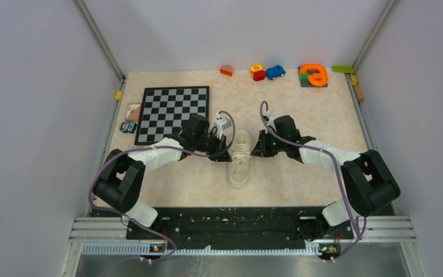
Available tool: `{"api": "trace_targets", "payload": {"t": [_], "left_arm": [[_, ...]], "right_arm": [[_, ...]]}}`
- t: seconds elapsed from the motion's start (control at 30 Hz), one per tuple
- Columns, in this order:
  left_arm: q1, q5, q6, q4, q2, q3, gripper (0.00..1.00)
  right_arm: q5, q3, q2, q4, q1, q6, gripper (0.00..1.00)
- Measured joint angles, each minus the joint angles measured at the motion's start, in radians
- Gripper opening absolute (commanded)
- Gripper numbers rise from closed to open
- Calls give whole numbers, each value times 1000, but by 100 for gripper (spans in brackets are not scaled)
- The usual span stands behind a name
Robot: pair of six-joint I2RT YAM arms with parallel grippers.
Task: Tie the shoes
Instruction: Cross the shoelace with the shoelace.
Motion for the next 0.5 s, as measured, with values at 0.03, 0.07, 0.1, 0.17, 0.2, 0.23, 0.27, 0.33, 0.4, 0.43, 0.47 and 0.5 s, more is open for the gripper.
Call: {"api": "trace_targets", "payload": {"t": [0.03,0.07,0.1,0.17,0.2,0.23,0.27,0.33,0.4,0.43,0.47,0.5], "left_arm": [[3,4,-1,3,-4,-1,0],[6,8,-4,6,-6,-1,0],[8,15,-7,13,-8,-1,0],[10,31,-19,25,-8,-1,0],[11,38,-25,28,-8,-1,0],[11,48,-29,31,-8,0,0],[11,55,-34,31,-7,4,0],[11,68,-40,32,-7,13,0],[11,77,-45,32,-7,25,0],[11,82,-46,33,-7,31,0],[11,88,-49,32,-7,38,0],[11,95,-50,33,-7,43,0]], "right_arm": [[-2,-1,-2,-3,0,0,0],[-2,-1,-3,-3,0,0,0],[-5,-1,-4,-3,0,0,0],[-10,-1,-5,-2,0,0,0],[-11,-1,-5,-2,1,-1,0],[-12,-1,-5,-2,1,-1,0],[-12,-1,-5,-2,2,-2,0],[-13,-1,-5,-2,4,-2,0],[-14,-1,-5,-2,5,-3,0],[-16,0,-5,-2,6,-5,0],[-16,0,-6,-3,7,-8,0],[-16,0,-8,-3,7,-9,0]]}}
